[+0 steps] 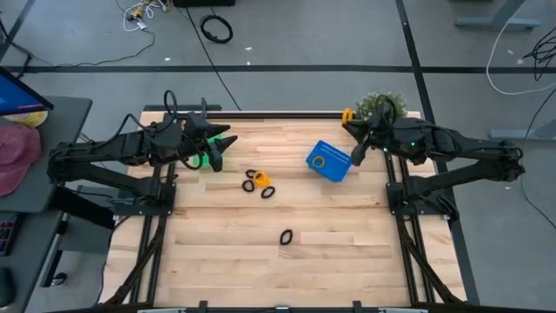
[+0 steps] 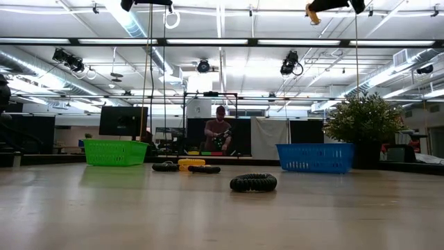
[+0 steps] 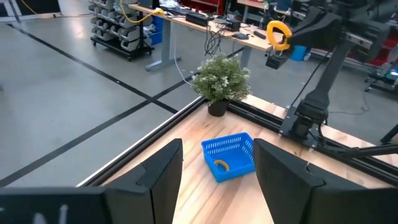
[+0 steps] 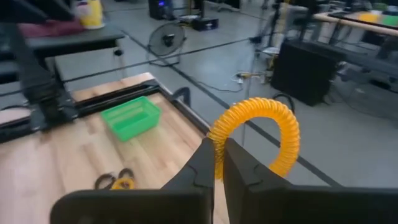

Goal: Sort spring keychains
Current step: Put the yellow spring keychain into the blue bin

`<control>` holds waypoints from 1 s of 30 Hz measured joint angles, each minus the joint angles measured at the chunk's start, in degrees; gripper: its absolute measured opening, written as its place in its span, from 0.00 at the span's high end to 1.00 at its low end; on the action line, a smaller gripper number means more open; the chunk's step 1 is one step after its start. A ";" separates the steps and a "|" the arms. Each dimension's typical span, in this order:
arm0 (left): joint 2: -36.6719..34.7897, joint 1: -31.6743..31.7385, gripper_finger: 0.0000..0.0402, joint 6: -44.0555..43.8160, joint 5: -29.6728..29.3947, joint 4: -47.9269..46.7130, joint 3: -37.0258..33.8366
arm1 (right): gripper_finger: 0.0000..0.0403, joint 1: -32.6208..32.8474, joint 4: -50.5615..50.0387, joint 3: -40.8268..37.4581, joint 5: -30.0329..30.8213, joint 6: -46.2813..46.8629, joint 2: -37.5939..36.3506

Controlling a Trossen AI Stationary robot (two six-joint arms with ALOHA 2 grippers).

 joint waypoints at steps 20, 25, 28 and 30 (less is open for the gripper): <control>0.02 0.00 0.50 1.21 -0.75 -0.11 0.00 | 0.97 -16.33 6.61 -10.56 -16.41 -9.29 -9.34; 0.02 0.00 0.50 1.20 -0.95 -0.11 0.00 | 0.97 -21.46 -2.26 -8.30 -24.26 -6.88 -4.60; 0.02 0.00 0.50 1.20 -1.30 -0.09 0.00 | 0.97 -24.15 -8.13 -6.09 -29.39 -6.20 1.49; 0.02 0.00 0.50 1.20 -1.48 -0.08 0.00 | 0.97 -25.03 -9.81 -3.66 -31.31 -6.09 5.18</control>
